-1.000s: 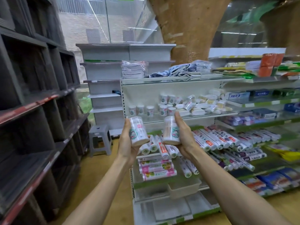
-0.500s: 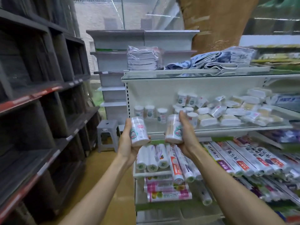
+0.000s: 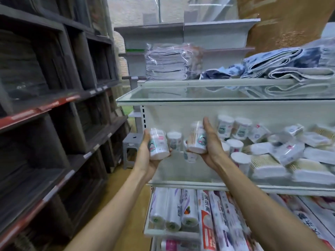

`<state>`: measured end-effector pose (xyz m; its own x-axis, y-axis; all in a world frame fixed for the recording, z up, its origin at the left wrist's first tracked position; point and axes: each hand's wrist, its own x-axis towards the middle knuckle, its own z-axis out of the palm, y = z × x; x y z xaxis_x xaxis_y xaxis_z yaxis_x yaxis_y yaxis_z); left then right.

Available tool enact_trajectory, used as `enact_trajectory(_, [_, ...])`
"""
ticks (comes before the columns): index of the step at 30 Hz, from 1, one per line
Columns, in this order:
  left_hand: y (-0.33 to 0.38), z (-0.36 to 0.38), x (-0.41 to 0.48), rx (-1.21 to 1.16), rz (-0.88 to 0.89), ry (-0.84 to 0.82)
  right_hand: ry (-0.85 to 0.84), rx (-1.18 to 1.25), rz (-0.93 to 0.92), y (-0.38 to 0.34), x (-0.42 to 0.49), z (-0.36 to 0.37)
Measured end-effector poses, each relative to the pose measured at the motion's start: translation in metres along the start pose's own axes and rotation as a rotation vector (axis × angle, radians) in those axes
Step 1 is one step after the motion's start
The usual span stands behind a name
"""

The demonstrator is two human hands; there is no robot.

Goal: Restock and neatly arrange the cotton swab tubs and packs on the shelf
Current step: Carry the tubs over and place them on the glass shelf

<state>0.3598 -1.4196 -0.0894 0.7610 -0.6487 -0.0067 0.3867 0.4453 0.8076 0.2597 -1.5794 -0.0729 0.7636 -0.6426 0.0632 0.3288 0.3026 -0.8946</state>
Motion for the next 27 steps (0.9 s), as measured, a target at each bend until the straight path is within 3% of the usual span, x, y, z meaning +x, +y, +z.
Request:
enact_trajectory(7, [0.004, -0.001, 0.041, -0.013, -0.016, -0.007, -0.111, 0.023, -0.044, 0.009, 0.033, 0.004])
enact_trajectory(11, [0.011, -0.006, 0.057, 0.035, -0.016, -0.077, -0.072, 0.025, -0.021, 0.008, 0.041, 0.007])
enact_trajectory(15, [0.030, -0.013, 0.078, 0.200, 0.058, -0.120, -0.051, 0.021, -0.016, 0.008, 0.048, 0.006])
enact_trajectory(20, [0.046, -0.021, 0.095, 0.686, 0.189, -0.072, -0.024, -0.002, -0.029, 0.003, 0.054, 0.005])
enact_trajectory(27, [0.046, -0.021, 0.107, 0.785, 0.243, -0.002, 0.016, 0.015, -0.047, -0.003, 0.064, 0.009])
